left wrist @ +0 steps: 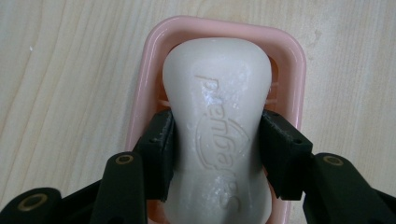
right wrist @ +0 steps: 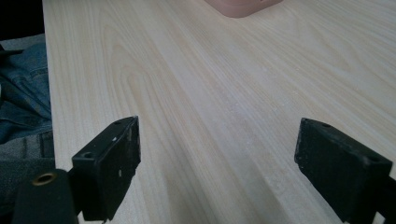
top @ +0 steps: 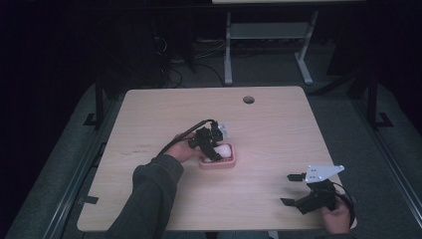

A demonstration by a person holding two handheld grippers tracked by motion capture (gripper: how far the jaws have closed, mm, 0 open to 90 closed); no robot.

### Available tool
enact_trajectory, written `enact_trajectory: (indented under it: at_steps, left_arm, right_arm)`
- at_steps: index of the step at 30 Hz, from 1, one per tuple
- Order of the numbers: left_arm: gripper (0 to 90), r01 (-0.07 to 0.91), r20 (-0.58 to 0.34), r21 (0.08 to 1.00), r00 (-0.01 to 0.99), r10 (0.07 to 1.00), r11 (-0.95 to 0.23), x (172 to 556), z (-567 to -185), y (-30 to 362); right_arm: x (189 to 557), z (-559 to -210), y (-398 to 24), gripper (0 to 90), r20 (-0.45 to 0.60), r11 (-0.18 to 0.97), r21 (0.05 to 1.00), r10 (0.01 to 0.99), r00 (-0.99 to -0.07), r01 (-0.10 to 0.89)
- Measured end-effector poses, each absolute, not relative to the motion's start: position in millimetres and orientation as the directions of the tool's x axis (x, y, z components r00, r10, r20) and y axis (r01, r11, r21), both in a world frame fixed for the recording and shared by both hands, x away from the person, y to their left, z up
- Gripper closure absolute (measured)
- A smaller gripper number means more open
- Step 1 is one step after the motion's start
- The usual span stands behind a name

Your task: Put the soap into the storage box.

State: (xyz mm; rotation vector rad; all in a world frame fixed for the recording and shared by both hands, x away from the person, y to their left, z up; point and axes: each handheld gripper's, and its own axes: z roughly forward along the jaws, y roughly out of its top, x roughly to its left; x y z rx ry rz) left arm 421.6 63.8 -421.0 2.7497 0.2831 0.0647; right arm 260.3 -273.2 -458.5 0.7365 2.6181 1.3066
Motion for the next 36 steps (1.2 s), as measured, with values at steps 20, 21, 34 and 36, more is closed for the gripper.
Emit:
enact_trajectory:
  at_steps: [20, 21, 34, 36]
  left_arm:
    - [43.4, 0.169, 0.047, 0.393, 0.978, 0.203, -0.904, 413.8, -407.5, 67.2]
    - [43.2, 0.170, 0.048, 0.394, 0.977, 0.206, -0.903, 413.6, -406.6, 67.9]
    - [38.2, 0.202, 0.047, 0.416, 0.969, 0.243, -0.887, 407.6, -401.2, 80.7]
    - [37.1, 0.206, 0.044, 0.425, 0.968, 0.247, -0.881, 407.3, -400.0, 83.6]
  right_arm:
    - [260.4, -458.8, -272.7, 14.1, 0.102, 0.511, 0.777, 0.474, -0.875, 0.368]
    - [260.3, -458.8, -272.8, 14.1, 0.102, 0.511, 0.777, 0.475, -0.874, 0.369]
    - [260.2, -457.2, -271.2, 14.1, 0.096, 0.511, 0.779, 0.477, -0.874, 0.365]
    - [260.2, -457.1, -270.8, 14.0, 0.100, 0.509, 0.777, 0.480, -0.872, 0.369]
